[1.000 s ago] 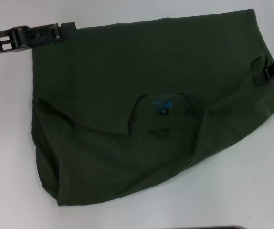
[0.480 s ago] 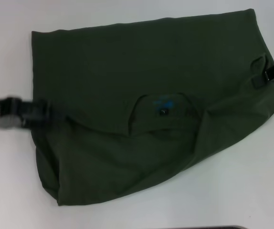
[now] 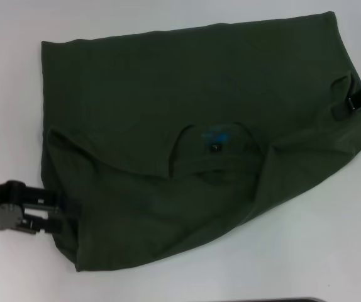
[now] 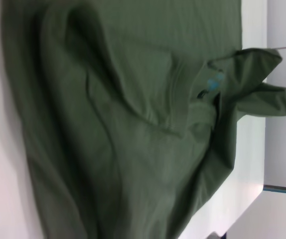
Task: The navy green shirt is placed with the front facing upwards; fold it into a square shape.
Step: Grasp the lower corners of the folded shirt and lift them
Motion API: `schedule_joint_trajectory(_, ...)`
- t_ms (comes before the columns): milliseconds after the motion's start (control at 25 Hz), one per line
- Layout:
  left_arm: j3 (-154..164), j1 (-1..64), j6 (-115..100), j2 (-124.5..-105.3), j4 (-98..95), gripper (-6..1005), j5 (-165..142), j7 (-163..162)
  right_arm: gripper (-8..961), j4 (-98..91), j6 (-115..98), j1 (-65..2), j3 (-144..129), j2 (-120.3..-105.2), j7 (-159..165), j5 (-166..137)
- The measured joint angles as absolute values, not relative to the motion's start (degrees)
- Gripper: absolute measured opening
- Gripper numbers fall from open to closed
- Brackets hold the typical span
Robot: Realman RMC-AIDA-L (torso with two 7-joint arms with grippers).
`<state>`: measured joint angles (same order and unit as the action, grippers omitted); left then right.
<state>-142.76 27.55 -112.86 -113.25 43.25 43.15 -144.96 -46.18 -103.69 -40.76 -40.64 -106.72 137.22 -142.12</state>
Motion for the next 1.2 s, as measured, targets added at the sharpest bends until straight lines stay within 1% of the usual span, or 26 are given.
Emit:
schedule_joint_trajectory(200, -142.7, 26.1, -112.2, -114.74, 42.7, 836, 42.9, -145.2, 35, -46.2, -103.6, -40.8, -40.6, -106.77, 137.0, -142.1)
schedule_joint_trajectory(400, -142.6, 25.6, -110.3, -116.58, 42.5, 841, 41.3, -144.9, 35, -46.1, -103.6, -40.7, -40.6, -106.79, 136.9, -142.1)
schedule_joint_trajectory(480, -142.7, 25.6, -109.2, -116.93, 42.5, 842, 40.6, -144.9, 35, -46.2, -103.6, -40.7, -40.6, -106.79, 136.9, -142.1)
schedule_joint_trajectory(920, -142.7, 25.0, -106.9, -117.07, 41.2, 838, 38.2, -145.2, 35, -46.2, -103.7, -40.7, -40.6, -106.79, 136.9, -142.1)
schedule_joint_trajectory(1200, -142.6, 25.1, -105.9, -118.08, 40.5, 835, 37.8, -144.7, 35, -46.4, -103.8, -40.7, -40.6, -106.79, 136.9, -142.1)
